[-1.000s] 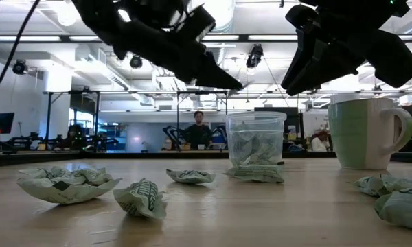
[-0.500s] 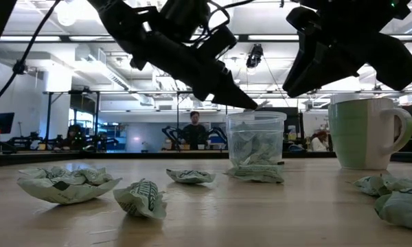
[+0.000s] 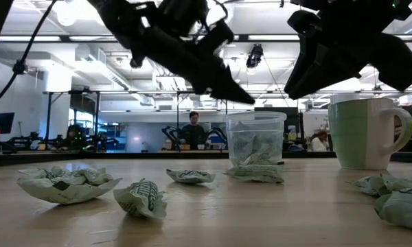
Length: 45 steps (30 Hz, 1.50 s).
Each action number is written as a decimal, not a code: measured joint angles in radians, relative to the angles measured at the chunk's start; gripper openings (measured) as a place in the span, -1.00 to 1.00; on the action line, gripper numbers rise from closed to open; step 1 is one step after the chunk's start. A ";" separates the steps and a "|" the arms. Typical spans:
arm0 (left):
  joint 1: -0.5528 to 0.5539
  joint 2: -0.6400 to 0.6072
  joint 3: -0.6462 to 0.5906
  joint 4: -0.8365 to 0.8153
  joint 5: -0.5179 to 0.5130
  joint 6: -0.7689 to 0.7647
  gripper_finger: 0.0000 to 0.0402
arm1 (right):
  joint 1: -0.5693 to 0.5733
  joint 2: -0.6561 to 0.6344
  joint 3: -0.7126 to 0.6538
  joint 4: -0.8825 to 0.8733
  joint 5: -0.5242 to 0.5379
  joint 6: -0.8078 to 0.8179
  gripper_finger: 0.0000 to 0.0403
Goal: Pick and place Stevia / Truvia into bins
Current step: Put the green stevia packet into the transparent container
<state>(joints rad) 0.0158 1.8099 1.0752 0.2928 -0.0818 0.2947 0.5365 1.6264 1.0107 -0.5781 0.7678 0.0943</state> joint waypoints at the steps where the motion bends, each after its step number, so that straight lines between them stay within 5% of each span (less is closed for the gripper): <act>1: -0.001 -0.015 0.000 -0.004 -0.002 0.000 -0.26 | 0.000 0.000 0.000 0.001 -0.015 0.004 -0.66; 17: -0.150 -0.255 -0.014 -0.470 -0.003 -0.113 -0.17 | 0.041 0.001 -0.013 0.133 -0.617 0.201 -0.66; 36: -0.247 -0.254 -0.068 -0.463 -0.040 -0.237 -0.17 | 0.093 0.014 -0.174 0.348 -0.601 0.337 -0.66; 45: -0.247 -0.253 -0.068 -0.459 -0.055 -0.237 -0.17 | 0.094 0.052 -0.217 0.436 -0.586 0.377 -0.50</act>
<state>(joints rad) -0.2314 1.5570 1.0069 -0.1665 -0.1368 0.0574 0.6304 1.6783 0.7937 -0.1418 0.1822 0.4715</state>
